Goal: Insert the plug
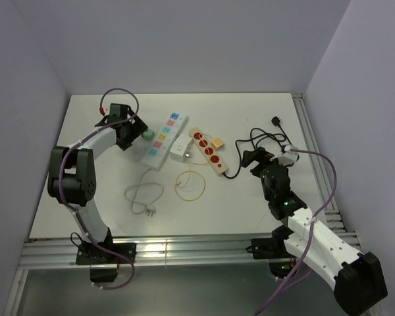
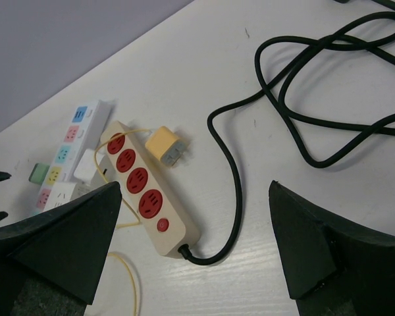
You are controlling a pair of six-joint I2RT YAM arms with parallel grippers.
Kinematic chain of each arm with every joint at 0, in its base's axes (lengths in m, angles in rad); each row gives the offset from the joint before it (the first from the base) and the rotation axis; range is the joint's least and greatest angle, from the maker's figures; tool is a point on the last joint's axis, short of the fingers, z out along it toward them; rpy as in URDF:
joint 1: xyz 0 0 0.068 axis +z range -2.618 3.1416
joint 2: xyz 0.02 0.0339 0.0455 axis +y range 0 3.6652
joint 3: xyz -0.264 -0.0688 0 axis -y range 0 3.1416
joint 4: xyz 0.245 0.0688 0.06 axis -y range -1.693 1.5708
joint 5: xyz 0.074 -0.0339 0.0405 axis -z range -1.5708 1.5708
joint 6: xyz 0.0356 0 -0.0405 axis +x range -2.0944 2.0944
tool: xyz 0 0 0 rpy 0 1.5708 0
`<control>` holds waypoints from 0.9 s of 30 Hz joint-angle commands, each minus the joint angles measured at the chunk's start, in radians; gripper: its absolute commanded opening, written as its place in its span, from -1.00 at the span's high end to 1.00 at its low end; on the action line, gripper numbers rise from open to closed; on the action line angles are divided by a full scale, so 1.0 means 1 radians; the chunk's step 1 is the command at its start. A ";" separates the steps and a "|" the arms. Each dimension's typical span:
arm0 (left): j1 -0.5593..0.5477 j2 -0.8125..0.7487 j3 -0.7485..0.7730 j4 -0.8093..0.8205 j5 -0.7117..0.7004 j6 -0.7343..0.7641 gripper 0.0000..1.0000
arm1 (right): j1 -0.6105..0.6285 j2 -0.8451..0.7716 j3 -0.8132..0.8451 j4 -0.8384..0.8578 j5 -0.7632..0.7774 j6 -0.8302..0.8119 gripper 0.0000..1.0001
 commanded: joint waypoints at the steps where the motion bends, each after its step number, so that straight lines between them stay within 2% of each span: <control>1: -0.035 -0.001 0.074 -0.089 -0.055 -0.050 -0.97 | 0.003 0.025 0.056 0.005 -0.005 -0.007 -1.00; 4: -0.042 0.039 0.118 -0.115 -0.058 -0.065 -0.97 | 0.003 0.046 0.071 -0.006 -0.004 -0.002 -1.00; 7: -0.050 0.105 0.201 -0.224 -0.126 -0.126 -0.88 | 0.005 0.054 0.074 -0.006 -0.008 -0.002 -0.99; 15: -0.087 0.226 0.377 -0.371 -0.167 -0.201 -0.80 | 0.003 0.043 0.071 -0.004 -0.013 -0.002 -1.00; 27: -0.099 0.325 0.522 -0.447 -0.190 -0.300 -0.75 | 0.003 0.042 0.068 0.002 -0.031 -0.002 -1.00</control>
